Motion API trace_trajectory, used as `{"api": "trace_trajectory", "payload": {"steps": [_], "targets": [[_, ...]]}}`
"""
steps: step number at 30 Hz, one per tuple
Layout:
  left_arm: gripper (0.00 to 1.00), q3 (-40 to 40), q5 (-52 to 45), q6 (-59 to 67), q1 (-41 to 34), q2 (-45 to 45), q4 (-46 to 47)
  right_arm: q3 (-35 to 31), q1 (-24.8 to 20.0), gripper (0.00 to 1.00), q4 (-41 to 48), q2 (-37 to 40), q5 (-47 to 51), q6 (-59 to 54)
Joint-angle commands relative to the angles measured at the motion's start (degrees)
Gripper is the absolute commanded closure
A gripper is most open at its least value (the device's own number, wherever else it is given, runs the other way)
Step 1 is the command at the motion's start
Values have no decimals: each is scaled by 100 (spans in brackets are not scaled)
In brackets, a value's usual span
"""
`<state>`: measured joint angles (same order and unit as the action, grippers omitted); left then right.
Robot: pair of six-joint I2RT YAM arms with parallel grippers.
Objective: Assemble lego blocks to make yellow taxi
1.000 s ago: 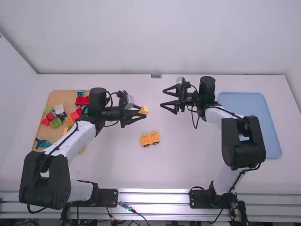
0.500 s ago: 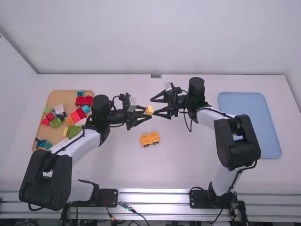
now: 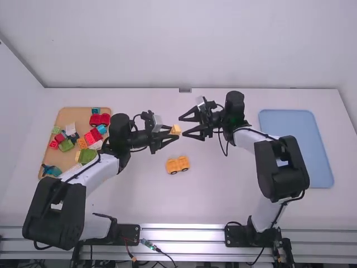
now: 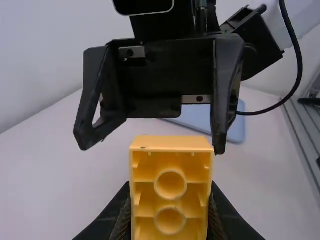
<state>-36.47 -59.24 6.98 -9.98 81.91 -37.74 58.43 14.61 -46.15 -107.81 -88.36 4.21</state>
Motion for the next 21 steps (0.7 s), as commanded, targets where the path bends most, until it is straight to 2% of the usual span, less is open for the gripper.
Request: {"api": "trace_trajectory", "payload": {"steps": [1, 5, 13, 21], "targets": [[98, 33, 42, 130, 22, 92, -146, 85, 87, 25, -35, 83, -101, 162], [98, 33, 39, 12, 22, 256, -435, 85, 87, 25, -201, 83, -103, 273], [98, 33, -286, -794, 22, 936, -1805, 85, 90, 32, -505, 83, -101, 542], [98, -129, -461, -1006, 22, 1133, -2004, 85, 146, 38, -511, 83, -101, 435]]}}
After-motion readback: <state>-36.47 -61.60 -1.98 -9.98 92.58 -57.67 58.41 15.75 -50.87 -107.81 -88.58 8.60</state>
